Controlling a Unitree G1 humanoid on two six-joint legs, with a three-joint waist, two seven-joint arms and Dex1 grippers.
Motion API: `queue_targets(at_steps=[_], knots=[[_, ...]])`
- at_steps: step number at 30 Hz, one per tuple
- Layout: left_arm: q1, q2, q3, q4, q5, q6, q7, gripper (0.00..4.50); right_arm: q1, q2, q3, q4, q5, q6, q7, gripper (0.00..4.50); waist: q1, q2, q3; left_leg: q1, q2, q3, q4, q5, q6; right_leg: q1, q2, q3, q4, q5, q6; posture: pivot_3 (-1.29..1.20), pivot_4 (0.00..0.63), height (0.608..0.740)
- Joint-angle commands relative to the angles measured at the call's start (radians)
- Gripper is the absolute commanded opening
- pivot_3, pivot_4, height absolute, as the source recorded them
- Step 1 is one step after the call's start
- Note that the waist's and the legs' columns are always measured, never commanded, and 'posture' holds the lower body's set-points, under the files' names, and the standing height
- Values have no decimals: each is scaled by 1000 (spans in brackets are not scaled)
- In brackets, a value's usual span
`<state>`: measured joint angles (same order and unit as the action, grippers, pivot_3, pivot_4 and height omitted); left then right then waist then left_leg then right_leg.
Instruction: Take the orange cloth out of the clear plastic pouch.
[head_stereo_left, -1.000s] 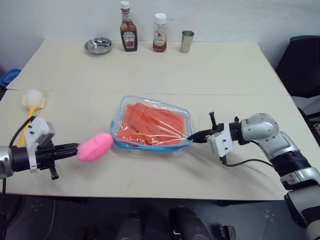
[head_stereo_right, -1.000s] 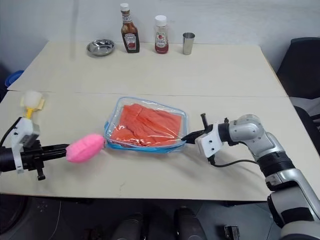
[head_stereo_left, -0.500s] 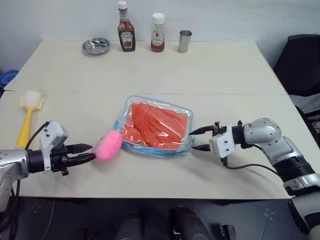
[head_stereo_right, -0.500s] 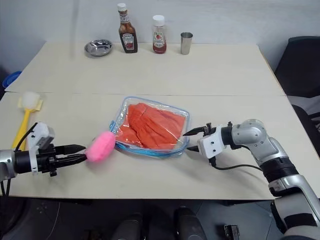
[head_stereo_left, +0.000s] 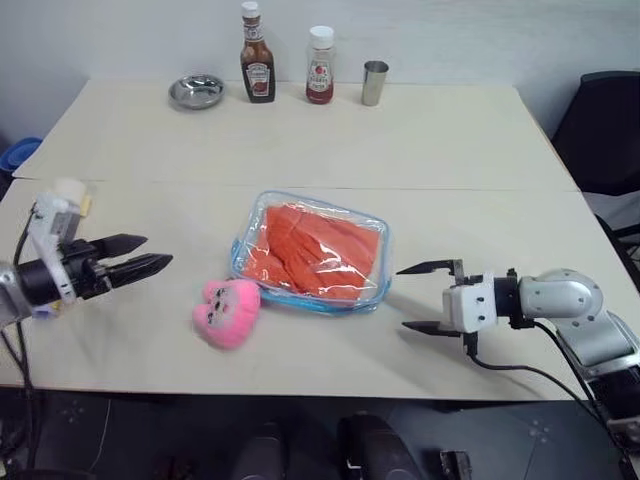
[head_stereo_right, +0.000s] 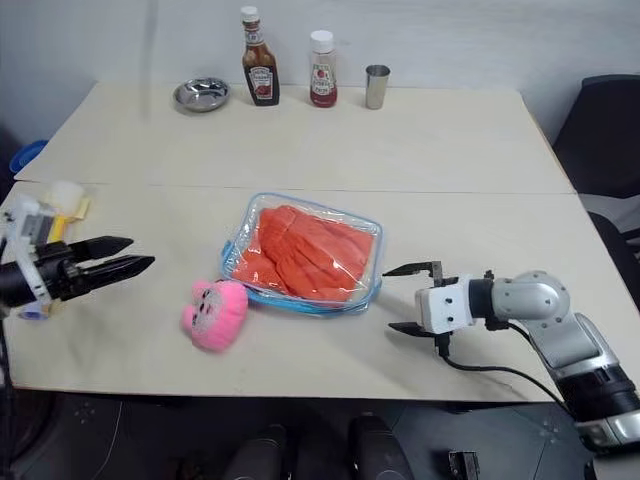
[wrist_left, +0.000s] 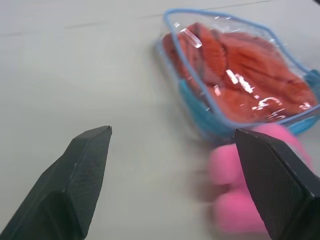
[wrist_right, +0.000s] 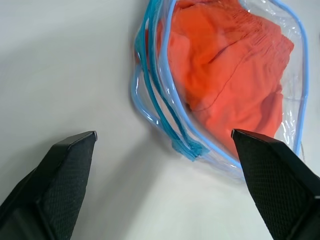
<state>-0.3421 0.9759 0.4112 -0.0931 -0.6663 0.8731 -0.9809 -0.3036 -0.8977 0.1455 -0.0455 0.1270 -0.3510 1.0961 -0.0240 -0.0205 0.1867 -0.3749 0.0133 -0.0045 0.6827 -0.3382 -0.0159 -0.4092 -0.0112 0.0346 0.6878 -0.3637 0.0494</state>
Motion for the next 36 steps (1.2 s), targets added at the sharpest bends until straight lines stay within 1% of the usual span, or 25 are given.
queue_targets(at_steps=[1,3,6,9,11,14,19,22,27,29,31,33,36], knots=[[-202,-23,-122,-119,-59,14,-4,4121,30,-23,-56,-121,57,100,-8,4500,6,0,0,0,-1,0,0,0,-1,0,0,0,0,0,0,0,150,740],[-319,-75,-267,-137,8,-37,-6,4121,43,-21,-65,-163,70,147,-9,4500,10,0,0,0,-1,0,1,1,-1,1,0,1,0,0,0,0,150,740],[-416,-125,-510,-120,202,-223,-70,4121,50,-11,-72,-211,72,203,-19,4500,7,0,0,1,-1,2,1,2,-3,1,1,2,0,0,0,0,150,740],[-413,-110,-717,-43,443,-537,-183,4121,68,-8,-84,-250,67,236,-38,4500,-8,0,0,1,-1,3,0,2,-3,0,2,3,0,0,0,0,150,740],[-417,-95,-787,40,558,-714,-222,4121,85,-8,-94,-270,61,252,-53,4500,-12,0,0,3,0,4,-1,2,-4,-1,5,7,0,0,0,0,150,740],[-442,-95,-809,161,643,-873,-244,4121,131,-7,-113,-310,49,273,-82,4500,-11,0,0,4,0,5,-2,2,-3,-2,6,9,1,0,0,0,150,740],[-452,-103,-799,287,721,-1025,-243,4121,182,7,-123,-367,37,310,-126,4500,-2,0,0,3,-1,5,-1,2,-3,-2,4,9,1,0,0,0,150,740],[-448,-113,-788,322,753,-1081,-221,4121,191,14,-122,-383,30,323,-146,4500,-1,0,0,3,-1,5,0,1,-2,-1,4,9,1,0,0,0,150,740],[-425,-125,-769,321,754,-1090,-228,4121,184,11,-118,-378,24,321,-152,4500,-4,0,0,4,-1,5,0,1,-2,-2,4,9,2,0,0,0,150,740],[-412,-126,-764,313,753,-1091,-232,3724,173,10,-114,-367,21,317,-150,4500,-4,0,0,4,-1,5,0,1,-2,-2,4,9,2,0,0,0,150,740],[-399,-124,-758,301,753,-1087,-239,3217,161,12,-112,-360,21,316,-147,4500,-4,0,0,4,-1,5,0,1,-2,-2,4,9,2,0,0,0,150,740],[-390,-129,-745,292,745,-1073,-237,2556,151,14,-108,-356,21,316,-144,4500,-3,0,0,4,-1,5,0,1,-2,-2,4,9,2,0,0,0,150,740],[-381,-132,-735,277,735,-1046,-241,1679,144,14,-107,-356,24,317,-140,4500,-2,0,0,4,-1,5,0,1,-2,-2,4,9,2,0,0,0,150,740]])
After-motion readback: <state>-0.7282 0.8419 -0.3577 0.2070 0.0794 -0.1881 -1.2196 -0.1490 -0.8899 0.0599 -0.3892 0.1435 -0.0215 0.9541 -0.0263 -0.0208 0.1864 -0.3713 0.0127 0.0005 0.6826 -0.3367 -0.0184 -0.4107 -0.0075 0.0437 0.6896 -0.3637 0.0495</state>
